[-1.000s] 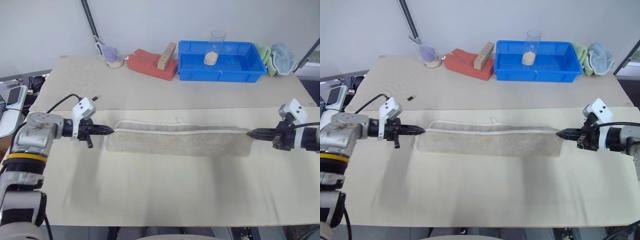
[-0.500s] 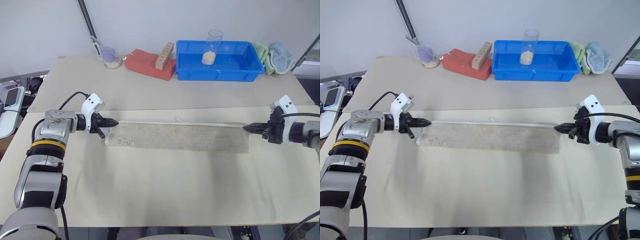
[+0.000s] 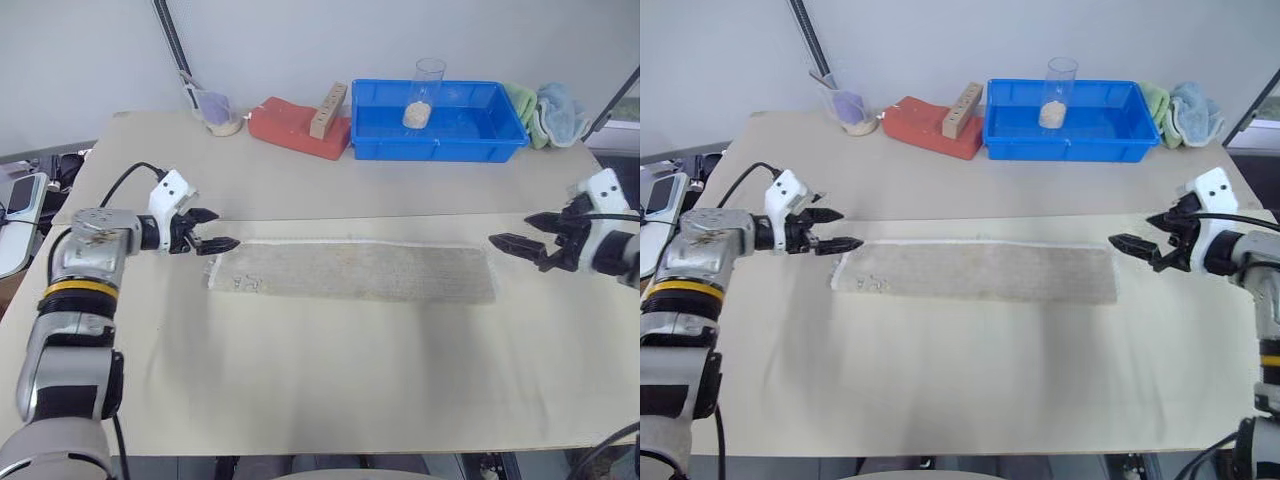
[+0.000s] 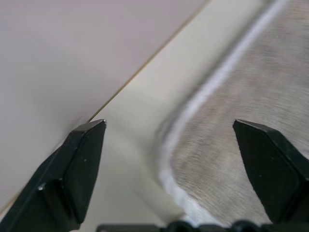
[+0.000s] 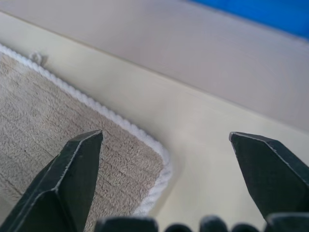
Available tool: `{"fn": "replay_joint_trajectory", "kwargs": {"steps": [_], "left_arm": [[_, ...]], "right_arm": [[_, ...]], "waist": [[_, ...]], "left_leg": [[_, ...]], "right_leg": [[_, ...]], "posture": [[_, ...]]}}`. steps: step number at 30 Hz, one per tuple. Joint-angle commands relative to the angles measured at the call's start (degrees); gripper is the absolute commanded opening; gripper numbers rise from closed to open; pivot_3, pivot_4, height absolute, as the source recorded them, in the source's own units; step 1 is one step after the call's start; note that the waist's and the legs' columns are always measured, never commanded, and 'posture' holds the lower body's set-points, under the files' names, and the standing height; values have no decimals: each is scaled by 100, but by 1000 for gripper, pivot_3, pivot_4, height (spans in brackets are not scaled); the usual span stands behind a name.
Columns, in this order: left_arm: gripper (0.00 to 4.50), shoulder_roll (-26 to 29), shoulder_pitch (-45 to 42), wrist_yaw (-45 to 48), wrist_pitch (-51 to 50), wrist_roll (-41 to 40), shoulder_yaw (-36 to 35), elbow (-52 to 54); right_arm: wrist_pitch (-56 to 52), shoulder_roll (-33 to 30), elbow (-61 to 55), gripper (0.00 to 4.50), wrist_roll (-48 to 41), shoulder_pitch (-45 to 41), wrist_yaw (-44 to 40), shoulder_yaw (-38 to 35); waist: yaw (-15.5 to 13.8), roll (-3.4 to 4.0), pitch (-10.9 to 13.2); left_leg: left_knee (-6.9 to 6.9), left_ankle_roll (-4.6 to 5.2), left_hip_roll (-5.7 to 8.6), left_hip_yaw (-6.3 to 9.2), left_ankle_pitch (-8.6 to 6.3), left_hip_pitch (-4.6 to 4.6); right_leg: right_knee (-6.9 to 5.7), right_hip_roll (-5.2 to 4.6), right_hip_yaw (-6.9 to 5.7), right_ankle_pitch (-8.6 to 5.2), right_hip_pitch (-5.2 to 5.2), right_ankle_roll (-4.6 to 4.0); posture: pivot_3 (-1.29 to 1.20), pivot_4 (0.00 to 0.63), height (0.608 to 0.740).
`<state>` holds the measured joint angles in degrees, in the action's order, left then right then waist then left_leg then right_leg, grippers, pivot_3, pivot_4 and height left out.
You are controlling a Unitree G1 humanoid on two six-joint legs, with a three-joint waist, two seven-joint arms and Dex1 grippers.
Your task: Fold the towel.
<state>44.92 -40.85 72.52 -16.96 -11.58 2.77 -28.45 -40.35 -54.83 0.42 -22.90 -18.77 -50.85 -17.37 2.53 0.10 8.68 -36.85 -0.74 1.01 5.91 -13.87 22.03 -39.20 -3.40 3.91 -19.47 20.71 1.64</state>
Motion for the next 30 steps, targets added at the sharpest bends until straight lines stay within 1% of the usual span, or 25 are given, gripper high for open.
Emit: {"fn": "replay_joint_trajectory", "kwargs": {"steps": [1, 3, 5, 7, 9, 11, 16, 22, 23, 24, 26, 27, 30], "left_arm": [[4500, 173, 532, 625, -405, -735, -101, 1838], [4500, 211, 884, 699, -662, -1028, -106, 2733], [4500, 207, 1072, 645, -844, -1197, -151, 3227], [4500, 125, 1292, 615, -946, -1414, -85, 3929], [4500, 85, 1396, 615, -933, -1484, -8, 4262], [4500, 100, 1402, 632, -915, -1481, 58, 4342], [4500, 80, 1366, 673, -667, -1384, 128, 4200], [4500, -42, 1314, 654, -283, -1326, 106, 3839], [4500, -57, 1312, 660, -228, -1325, 102, 3787], [4500, -54, 1331, 676, -184, -1330, 92, 3754], [4500, -26, 1393, 701, -84, -1321, 68, 3678], [4500, 0, 1429, 706, -48, -1314, 53, 3645], [4500, 48, 1479, 703, 14, -1307, 33, 3579]], "right_arm": [[-225, 271, -1204, 4457, -118, 650, 545, -543], [-301, 608, -1719, 4457, -82, 1089, 955, -693], [-341, 789, -1986, 4457, -36, 1324, 1198, -737], [-383, 1295, -2163, 4457, 154, 1603, 1848, -744], [-347, 1600, -2195, 4457, 306, 1766, 2240, -719], [-368, 1852, -2228, 4457, 320, 1856, 2494, -774], [-665, 2311, -2322, 4457, 55, 2037, 2771, -751], [-814, 2606, -2122, 4457, 3, 1995, 3071, -739], [-809, 2620, -2101, 3944, 12, 1992, 3098, -703], [-838, 2643, -2080, 3670, 14, 1997, 3140, -674], [-813, 2660, -2019, 2906, 46, 2023, 3196, -619], [-793, 2668, -2002, 2640, 52, 2036, 3217, -607], [-737, 2681, -1982, 1604, 31, 2026, 3247, -587]], "waist": [[-10, -1, -1], [-24, -1, -1], [-31, -1, 0], [-28, -1, -1], [-25, -1, -1], [-24, 0, -1], [0, 1, -1], [-7, 2, -1], [-8, 2, -1], [-8, 1, -1], [-6, 1, -1], [-7, 1, -1], [-2, 1, -1]], "left_leg": [[-1, 0, 1, 1, 0, -3], [-4, -1, -5, 7, 1, -4], [-4, -1, -2, 8, 0, -7], [-2, -1, 2, 6, 0, -11], [0, -1, 1, 8, 0, -17], [2, -1, 3, 6, 0, -19], [4, -1, 4, 3, 0, -25], [7, -1, 4, 2, 0, -29], [7, -1, 4, 2, 0, -28], [7, -1, 4, 3, 0, -29], [7, -1, 4, 3, 0, -29], [7, -1, 4, 3, 0, -31], [7, -1, 3, 3, 0, -32]], "right_leg": [[0, -1, 1, 0, -3, 0], [9, -1, 3, 0, -14, 0], [25, -3, 7, 0, -19, 0], [27, -4, 11, 0, -21, 0], [31, -2, 10, -1, -31, 1], [31, -1, 10, -1, -31, 1], [32, 3, 11, -1, -31, 1], [34, 3, 11, -1, -32, 1], [35, 3, 11, -1, -32, 1], [36, 3, 11, -1, -32, 1], [36, 3, 10, -1, -33, 1], [36, 3, 10, -1, -34, 1], [36, 4, 10, -1, -35, 1]], "posture": [[0, 150, 740], [0, 150, 740], [0, 150, 740], [0, 150, 740], [0, 150, 740], [0, 150, 740], [0, 150, 740], [0, 150, 740], [0, 150, 740], [0, 150, 740], [0, 150, 740], [0, 150, 740], [0, 150, 740]]}}
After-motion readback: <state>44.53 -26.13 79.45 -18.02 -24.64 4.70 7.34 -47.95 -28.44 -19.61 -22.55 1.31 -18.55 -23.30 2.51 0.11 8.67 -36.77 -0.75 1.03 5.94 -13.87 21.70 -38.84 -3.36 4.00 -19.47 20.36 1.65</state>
